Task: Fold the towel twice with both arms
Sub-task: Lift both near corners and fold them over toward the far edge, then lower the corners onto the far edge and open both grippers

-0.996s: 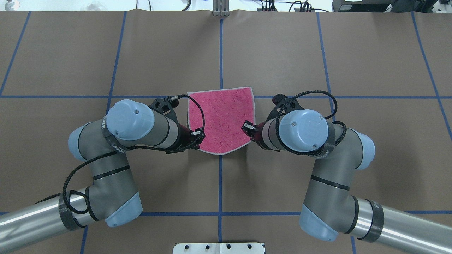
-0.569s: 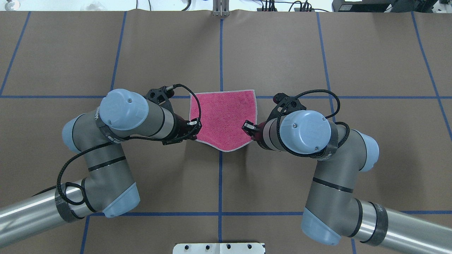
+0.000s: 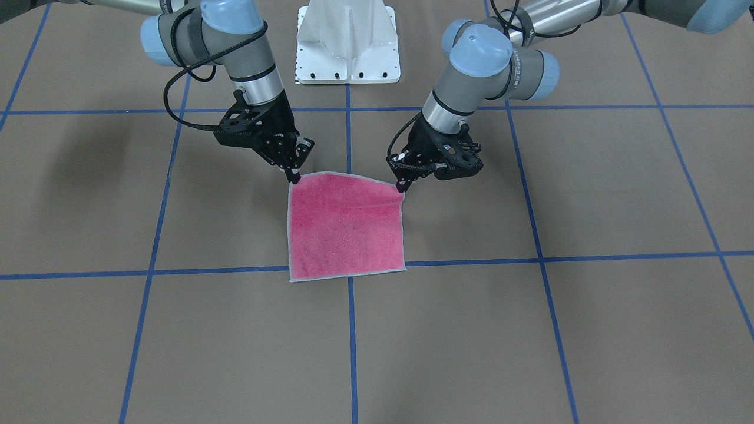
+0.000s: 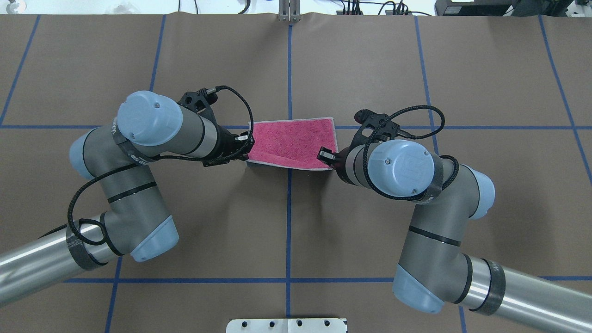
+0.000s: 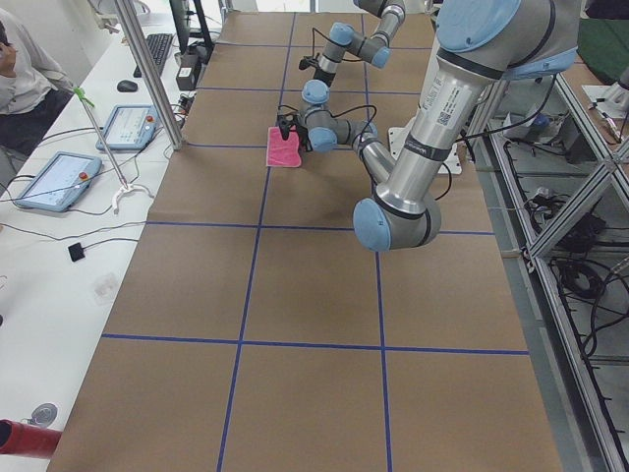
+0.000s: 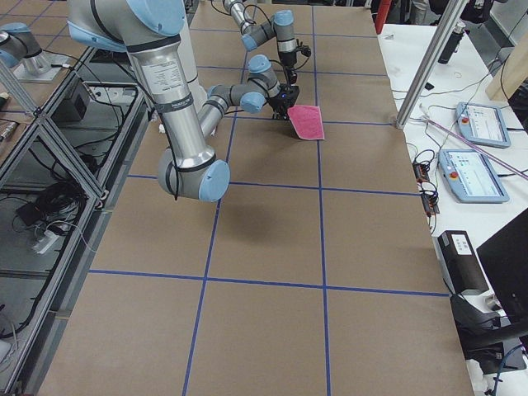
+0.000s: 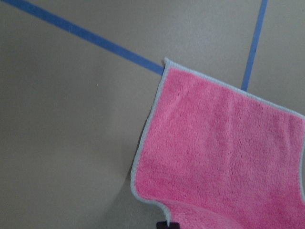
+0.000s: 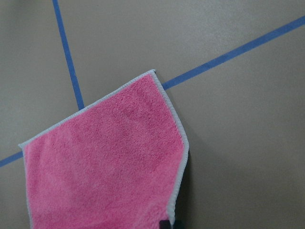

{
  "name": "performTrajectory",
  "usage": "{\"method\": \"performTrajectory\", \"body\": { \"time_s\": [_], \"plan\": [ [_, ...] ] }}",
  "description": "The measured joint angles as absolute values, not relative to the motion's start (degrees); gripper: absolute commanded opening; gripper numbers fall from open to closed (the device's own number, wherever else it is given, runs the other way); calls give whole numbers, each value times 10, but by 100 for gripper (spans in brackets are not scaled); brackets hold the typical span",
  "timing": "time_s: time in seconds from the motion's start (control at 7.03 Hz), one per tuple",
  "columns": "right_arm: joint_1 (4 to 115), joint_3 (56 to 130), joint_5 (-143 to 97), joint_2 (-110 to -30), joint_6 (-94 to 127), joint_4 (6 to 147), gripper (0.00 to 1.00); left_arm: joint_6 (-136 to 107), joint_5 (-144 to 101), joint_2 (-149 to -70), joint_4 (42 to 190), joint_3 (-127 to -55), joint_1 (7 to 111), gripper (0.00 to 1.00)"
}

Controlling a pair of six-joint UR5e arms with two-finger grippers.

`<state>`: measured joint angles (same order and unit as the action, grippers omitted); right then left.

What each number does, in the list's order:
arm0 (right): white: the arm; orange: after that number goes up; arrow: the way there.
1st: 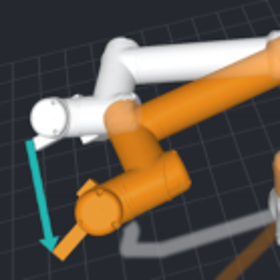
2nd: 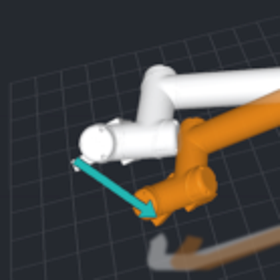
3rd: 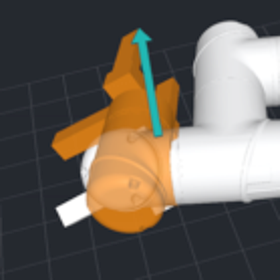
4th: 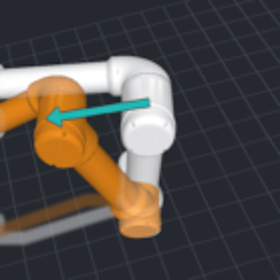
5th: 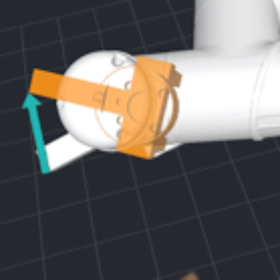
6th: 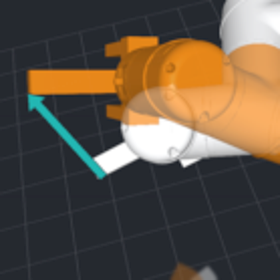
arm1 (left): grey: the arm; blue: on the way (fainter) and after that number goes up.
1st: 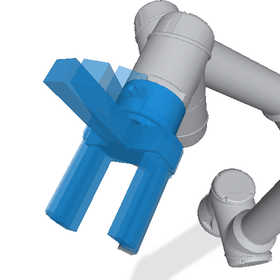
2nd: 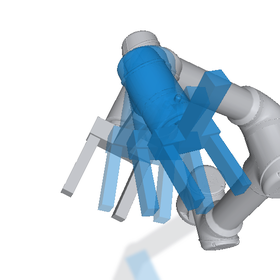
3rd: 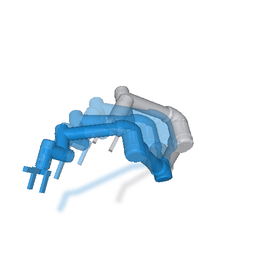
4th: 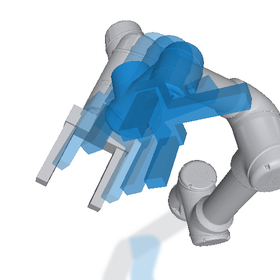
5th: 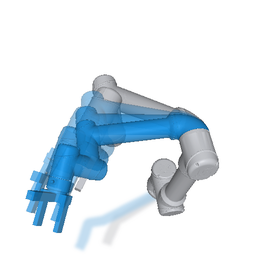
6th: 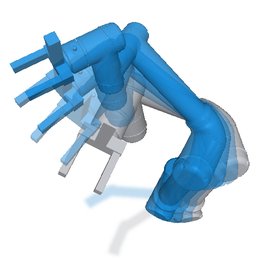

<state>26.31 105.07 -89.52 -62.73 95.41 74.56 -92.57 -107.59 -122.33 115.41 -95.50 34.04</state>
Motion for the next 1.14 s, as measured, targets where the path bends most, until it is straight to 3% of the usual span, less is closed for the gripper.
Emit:
{"method": "performTrajectory", "body": {
  "time_s": [0.43, 1.14],
  "plan": [
    [283, 1033, -896, -616, 951, 746, 0, -925, -1076, -1277, 1157, -897, 361, 0],
    [324, 903, -903, -558, 948, 673, 0, -921, -1076, -1303, 1162, -837, 373, 0]
  ]
}}
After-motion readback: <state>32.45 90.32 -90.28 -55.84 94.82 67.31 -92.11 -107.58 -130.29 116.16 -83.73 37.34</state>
